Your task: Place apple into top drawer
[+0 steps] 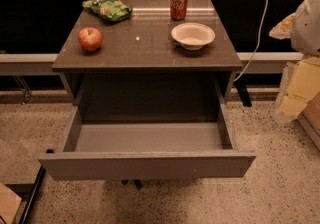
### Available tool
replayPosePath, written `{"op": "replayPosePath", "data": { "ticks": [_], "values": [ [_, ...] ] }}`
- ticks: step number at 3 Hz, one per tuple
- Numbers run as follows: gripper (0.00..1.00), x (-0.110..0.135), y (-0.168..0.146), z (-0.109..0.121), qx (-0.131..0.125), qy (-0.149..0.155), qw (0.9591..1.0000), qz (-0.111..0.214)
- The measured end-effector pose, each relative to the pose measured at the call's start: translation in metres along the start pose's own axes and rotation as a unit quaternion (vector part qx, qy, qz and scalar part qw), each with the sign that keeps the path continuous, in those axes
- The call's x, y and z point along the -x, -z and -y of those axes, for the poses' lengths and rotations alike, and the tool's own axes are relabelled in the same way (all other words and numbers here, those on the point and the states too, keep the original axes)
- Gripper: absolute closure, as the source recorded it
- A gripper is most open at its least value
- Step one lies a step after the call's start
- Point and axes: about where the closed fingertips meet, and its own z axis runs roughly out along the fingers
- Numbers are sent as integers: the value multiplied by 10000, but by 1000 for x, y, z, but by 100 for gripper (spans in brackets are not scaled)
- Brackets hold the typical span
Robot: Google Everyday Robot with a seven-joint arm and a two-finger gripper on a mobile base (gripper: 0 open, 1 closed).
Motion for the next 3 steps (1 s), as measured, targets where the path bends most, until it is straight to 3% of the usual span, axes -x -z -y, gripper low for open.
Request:
{"op": "replayPosePath", "data": {
  "ticks": [1,2,3],
  "values": [
    [0,0,0,0,-1,0,10000,3],
    [0,27,-4,8,-95,24,9990,429],
    [0,80,-12,23,-256,37,9934,1116]
  ]
}}
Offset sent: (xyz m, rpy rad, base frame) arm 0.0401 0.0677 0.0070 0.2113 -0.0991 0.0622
